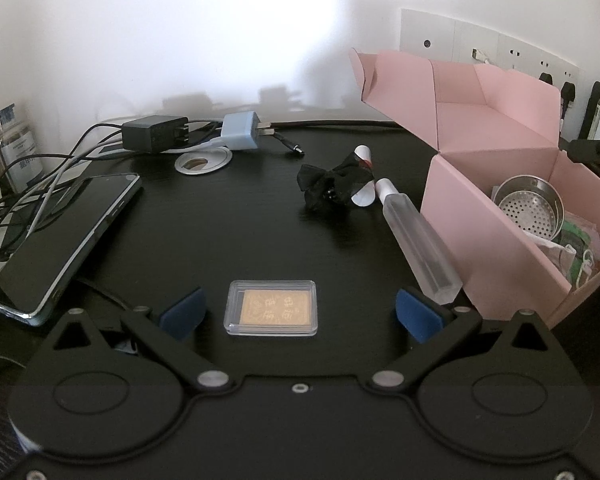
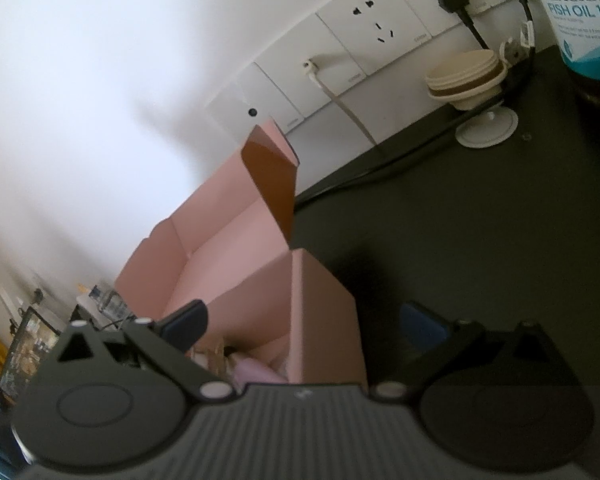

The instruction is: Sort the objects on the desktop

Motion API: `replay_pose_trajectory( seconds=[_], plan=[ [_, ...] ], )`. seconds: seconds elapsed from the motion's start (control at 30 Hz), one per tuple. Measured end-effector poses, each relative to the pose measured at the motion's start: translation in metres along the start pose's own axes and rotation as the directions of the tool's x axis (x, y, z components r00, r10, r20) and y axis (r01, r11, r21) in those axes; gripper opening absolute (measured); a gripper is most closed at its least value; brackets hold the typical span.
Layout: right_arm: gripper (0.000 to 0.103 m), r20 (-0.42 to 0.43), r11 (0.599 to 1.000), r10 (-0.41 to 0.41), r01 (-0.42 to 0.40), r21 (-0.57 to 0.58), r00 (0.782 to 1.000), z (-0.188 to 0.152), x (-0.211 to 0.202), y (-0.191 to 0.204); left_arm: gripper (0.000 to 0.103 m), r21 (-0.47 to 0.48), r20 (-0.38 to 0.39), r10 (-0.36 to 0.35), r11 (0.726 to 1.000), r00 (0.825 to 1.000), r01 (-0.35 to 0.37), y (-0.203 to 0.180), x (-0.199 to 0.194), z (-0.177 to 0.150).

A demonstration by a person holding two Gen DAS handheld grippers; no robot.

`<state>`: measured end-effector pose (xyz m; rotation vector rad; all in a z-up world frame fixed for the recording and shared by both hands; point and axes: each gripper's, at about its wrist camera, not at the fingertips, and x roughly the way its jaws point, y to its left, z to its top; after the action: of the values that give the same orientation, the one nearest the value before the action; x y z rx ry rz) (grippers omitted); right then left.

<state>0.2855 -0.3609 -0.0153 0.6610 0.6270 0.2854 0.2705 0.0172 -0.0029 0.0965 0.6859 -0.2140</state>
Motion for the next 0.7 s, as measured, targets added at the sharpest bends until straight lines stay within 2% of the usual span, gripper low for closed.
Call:
replay_pose_trajectory(
  seconds=[0.27, 0.7],
  plan=[
    [0.102, 0.002, 0.999, -0.015, 0.015, -0.032, 1.0, -0.0006, 0.0002, 0.0042, 0.103, -0.006, -0.001, 0.01, 1.0, 1.0, -0.01, -0.0036, -0.0001, 0.0002],
    [0.102, 0.005, 1.0, 0.004, -0.004, 0.007, 1.0, 0.0008, -0.0028, -0.0021, 0.103, -0.006, 0.0, 0.008, 1.0, 1.0, -0.008, -0.003, -0.0003, 0.0002]
  ],
)
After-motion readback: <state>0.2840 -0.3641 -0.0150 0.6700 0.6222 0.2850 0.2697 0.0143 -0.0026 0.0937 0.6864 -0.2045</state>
